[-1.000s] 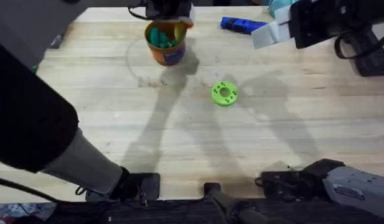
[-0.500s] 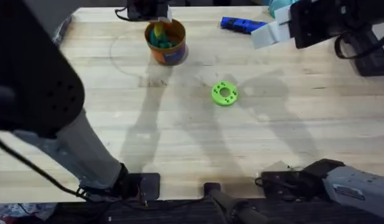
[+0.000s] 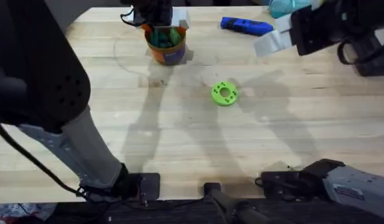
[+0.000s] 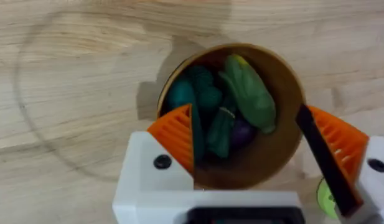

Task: Pick up the gripper from the table and insert it into the empty holder that is missing its gripper. Then pick up a screw, insert it into the mounting hole, and use the screwdriver to tighten it. Finally, clean up the table by picking up the vegetable and placing it into the bucket.

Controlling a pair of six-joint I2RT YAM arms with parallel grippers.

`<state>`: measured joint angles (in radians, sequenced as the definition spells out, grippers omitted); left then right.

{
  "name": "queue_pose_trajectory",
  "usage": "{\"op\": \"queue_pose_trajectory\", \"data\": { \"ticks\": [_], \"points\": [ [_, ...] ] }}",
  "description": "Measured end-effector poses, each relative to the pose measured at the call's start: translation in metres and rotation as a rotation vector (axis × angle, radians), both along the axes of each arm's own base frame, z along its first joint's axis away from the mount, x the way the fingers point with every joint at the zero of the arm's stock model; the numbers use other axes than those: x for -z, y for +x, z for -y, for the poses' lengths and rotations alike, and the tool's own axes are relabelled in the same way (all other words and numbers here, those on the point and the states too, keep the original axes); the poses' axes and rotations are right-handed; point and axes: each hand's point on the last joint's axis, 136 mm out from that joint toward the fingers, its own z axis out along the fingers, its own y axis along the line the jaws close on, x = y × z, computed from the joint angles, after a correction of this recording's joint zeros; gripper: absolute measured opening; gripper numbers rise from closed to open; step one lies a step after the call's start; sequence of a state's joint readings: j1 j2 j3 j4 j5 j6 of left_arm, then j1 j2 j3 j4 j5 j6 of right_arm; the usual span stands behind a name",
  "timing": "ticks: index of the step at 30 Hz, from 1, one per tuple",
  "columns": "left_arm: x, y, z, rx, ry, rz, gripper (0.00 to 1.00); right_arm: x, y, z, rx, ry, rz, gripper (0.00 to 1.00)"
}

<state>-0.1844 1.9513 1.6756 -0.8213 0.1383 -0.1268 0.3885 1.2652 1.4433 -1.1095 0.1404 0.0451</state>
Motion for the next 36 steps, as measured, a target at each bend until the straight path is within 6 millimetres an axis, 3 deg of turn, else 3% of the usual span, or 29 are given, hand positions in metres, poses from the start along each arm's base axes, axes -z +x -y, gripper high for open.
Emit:
{"op": "queue_pose_trajectory", "data": {
  "ticks": [3,7,13,18,23,28,36],
  "points": [
    [-0.013,-0.005,-0.001,0.004,-0.001,0.014,0.966,0.001,-0.002,0.001,0.000,-0.003,-0.009,0.966],
    [-0.057,-0.031,-0.006,0.023,0.003,0.050,0.966,0.001,-0.002,0.000,-0.002,-0.001,-0.008,0.966],
    [-0.125,-0.108,-0.020,0.057,0.020,0.063,0.967,0.001,-0.001,0.000,-0.002,0.000,-0.007,0.966],
    [-0.164,-0.164,-0.032,0.066,0.028,0.100,0.967,0.001,-0.001,0.000,-0.002,0.000,-0.007,0.966],
    [-0.190,-0.210,-0.041,0.068,0.027,0.152,0.967,0.001,-0.002,0.000,-0.002,0.000,-0.007,0.966],
    [-0.211,-0.240,-0.047,0.068,0.017,0.233,0.967,0.001,-0.001,0.000,-0.002,0.000,-0.007,0.966],
    [-0.198,-0.257,-0.050,0.068,0.019,0.218,0.967,0.001,-0.001,0.000,-0.002,0.000,-0.007,0.966]
  ]
}}
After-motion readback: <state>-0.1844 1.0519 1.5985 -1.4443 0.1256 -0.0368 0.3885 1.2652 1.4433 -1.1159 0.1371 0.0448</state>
